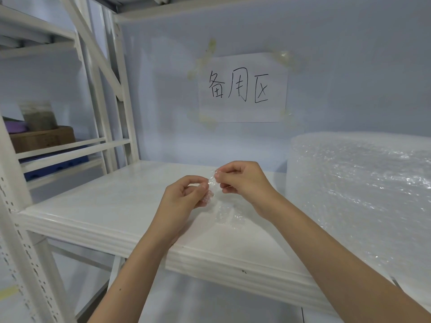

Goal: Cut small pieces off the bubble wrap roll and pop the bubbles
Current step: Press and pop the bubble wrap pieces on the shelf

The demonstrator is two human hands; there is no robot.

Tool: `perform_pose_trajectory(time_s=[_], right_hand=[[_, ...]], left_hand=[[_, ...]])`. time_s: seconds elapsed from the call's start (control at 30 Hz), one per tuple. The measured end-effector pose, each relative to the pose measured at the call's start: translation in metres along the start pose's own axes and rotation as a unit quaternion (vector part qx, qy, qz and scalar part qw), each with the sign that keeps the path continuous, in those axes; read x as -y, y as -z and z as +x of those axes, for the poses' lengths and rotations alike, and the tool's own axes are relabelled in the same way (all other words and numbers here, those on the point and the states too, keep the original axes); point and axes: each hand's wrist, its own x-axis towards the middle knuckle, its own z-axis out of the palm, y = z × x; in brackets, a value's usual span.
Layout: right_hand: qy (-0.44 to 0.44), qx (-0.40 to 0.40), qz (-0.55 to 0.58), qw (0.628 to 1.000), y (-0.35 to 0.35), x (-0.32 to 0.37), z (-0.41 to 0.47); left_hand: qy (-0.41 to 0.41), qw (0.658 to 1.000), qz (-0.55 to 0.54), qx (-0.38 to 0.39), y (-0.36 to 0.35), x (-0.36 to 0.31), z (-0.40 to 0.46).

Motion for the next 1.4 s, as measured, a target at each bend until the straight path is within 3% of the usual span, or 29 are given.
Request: perform_pose_trajectory(time_s=[0.2,0.43,1.4], right_hand=[[-0.004,0.025,0.017,1.0,-0.0018,0.0016,-0.0023],[-0.008,0.028,0.029,0.999,-0.002,0.0021,-0.0023],[-0.024,-0.005,0.053,0.998,0.0018,0.0014,-0.0004]], left_hand=[[0.035,0.999,-0.023,0.012,-0.0038,-0.005,-0.0002],[0.02,0.999,0.019,0.029,-0.0007,-0.0001,0.0002],[-0.016,1.0,-0.002,0.005,0.0025,-0.0016,-0.0006]])
